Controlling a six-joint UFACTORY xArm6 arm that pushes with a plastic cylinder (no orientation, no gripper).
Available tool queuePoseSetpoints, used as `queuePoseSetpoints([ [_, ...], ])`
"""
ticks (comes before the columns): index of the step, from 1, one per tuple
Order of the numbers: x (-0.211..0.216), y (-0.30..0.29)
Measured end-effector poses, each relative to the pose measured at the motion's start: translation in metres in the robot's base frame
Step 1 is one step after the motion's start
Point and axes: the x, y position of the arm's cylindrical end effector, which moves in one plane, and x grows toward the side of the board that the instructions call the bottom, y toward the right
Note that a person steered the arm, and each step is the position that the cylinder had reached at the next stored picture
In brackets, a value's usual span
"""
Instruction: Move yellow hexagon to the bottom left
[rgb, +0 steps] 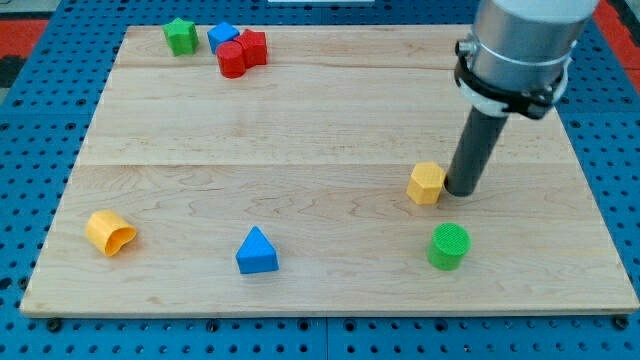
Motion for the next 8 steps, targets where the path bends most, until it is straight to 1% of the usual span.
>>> queuePoseSetpoints([
  [1, 0.009, -0.034],
  [2, 0.0, -0.065],
  [3, 0.0, -0.033],
  [4, 0.047, -0.149],
  [5, 0.041, -0.192],
  [6, 0.024, -0.162],
  [7, 0.012, -0.149],
  [8, -0.008, -0.173],
])
